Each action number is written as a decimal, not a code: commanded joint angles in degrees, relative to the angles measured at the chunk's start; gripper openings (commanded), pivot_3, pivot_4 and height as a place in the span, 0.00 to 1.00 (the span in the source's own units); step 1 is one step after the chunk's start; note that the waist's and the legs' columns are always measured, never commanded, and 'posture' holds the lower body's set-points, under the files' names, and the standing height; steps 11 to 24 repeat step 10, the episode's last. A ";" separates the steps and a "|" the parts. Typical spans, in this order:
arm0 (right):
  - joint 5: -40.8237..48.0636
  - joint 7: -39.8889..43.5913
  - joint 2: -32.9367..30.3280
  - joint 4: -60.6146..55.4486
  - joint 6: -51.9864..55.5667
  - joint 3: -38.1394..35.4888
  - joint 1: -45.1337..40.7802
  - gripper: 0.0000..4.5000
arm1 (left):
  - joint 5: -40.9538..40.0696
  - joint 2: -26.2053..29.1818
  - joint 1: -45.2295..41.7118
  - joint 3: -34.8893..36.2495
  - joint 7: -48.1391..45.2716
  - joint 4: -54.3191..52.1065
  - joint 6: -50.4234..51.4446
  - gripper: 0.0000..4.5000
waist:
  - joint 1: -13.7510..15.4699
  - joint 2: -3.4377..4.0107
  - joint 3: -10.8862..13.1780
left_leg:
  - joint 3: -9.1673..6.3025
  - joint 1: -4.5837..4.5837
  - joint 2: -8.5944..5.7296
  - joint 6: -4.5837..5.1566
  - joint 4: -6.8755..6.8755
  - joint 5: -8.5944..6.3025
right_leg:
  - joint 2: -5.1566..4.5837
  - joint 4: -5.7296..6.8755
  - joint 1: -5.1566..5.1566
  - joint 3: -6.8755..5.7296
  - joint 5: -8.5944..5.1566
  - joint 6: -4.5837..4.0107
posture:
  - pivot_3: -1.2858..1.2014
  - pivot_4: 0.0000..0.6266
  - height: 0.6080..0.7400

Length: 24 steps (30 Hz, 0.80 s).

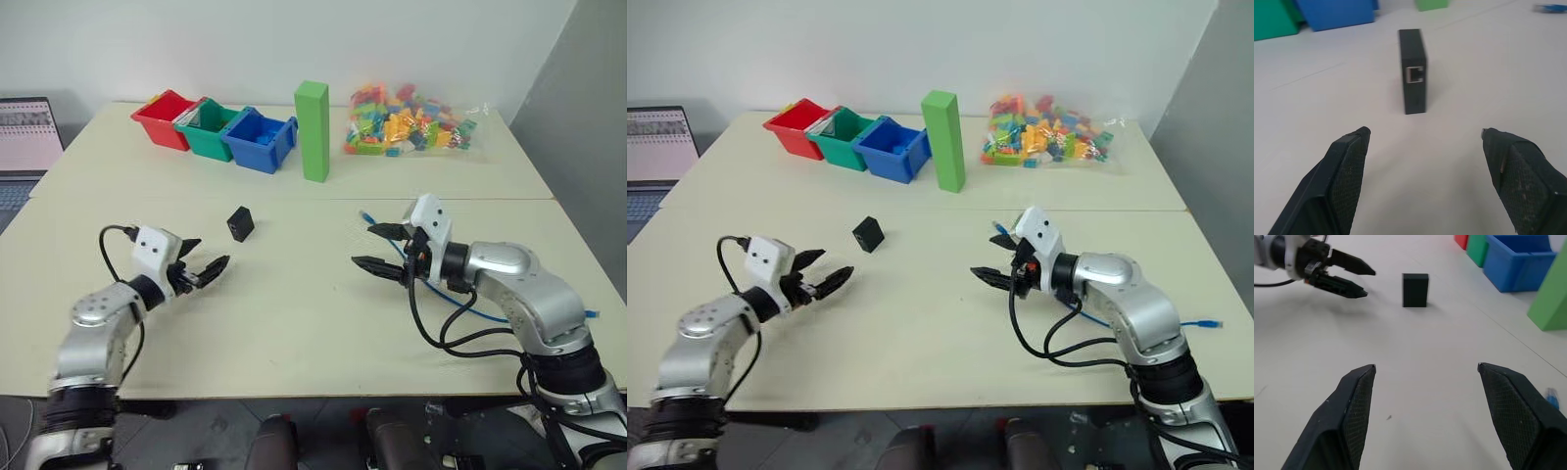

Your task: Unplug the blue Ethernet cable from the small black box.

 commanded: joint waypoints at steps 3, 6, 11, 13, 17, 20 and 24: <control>2.58 7.46 -6.38 3.57 -3.26 -5.45 0.19 0.79 | -7.02 8.80 2.86 9.25 -6.41 -8.57 7.93 0.86 | 0.08 0.02 0.01 | 0.01 0.02 0.00 0.01 -0.02 0.00 | -0.02 -0.03 -0.01 -0.01 -0.01 -0.01 | 0.52 0.24 1.00; 2.26 8.51 -7.11 5.75 -4.75 -6.02 -0.37 0.79 | -8.71 9.81 2.60 10.68 -6.16 -10.53 11.11 0.86 | -0.02 0.03 0.02 | 0.02 0.03 0.02 0.01 -0.04 0.00 | -0.01 -0.02 -0.01 0.01 -0.01 -0.01 | 0.52 0.24 1.00; 2.75 9.09 -7.13 6.67 -5.02 -6.00 -0.89 0.79 | -9.56 10.04 2.14 10.66 -6.18 -12.19 13.39 0.86 | -0.07 0.03 0.02 | 0.02 0.02 0.02 0.01 -0.04 -0.01 | 0.00 -0.03 -0.02 0.02 -0.01 -0.01 | 0.52 0.24 1.00; 2.75 9.09 -7.13 6.67 -5.02 -6.00 -0.89 0.79 | -9.56 10.04 2.14 10.66 -6.18 -12.19 13.39 0.86 | -0.07 0.03 0.02 | 0.02 0.02 0.02 0.01 -0.04 -0.01 | 0.00 -0.03 -0.02 0.02 -0.01 -0.01 | 0.52 0.24 1.00; 2.75 9.09 -7.13 6.67 -5.02 -6.00 -0.89 0.79 | -9.56 10.04 2.14 10.66 -6.18 -12.19 13.39 0.86 | -0.07 0.03 0.02 | 0.02 0.02 0.02 0.01 -0.04 -0.01 | 0.00 -0.03 -0.02 0.02 -0.01 -0.01 | 0.52 0.24 1.00; 2.75 9.09 -7.13 6.67 -5.02 -6.00 -0.89 0.79 | -9.56 10.04 2.14 10.66 -6.18 -12.19 13.39 0.86 | -0.07 0.03 0.02 | 0.02 0.02 0.02 0.01 -0.04 -0.01 | 0.00 -0.03 -0.02 0.02 -0.01 -0.01 | 0.52 0.24 1.00; 2.75 9.09 -7.13 6.67 -5.02 -6.00 -0.89 0.79 | -9.56 10.04 2.14 10.66 -6.18 -12.19 13.39 0.86 | -0.07 0.03 0.02 | 0.02 0.02 0.02 0.01 -0.04 -0.01 | 0.00 -0.03 -0.02 0.02 -0.01 -0.01 | 0.52 0.24 1.00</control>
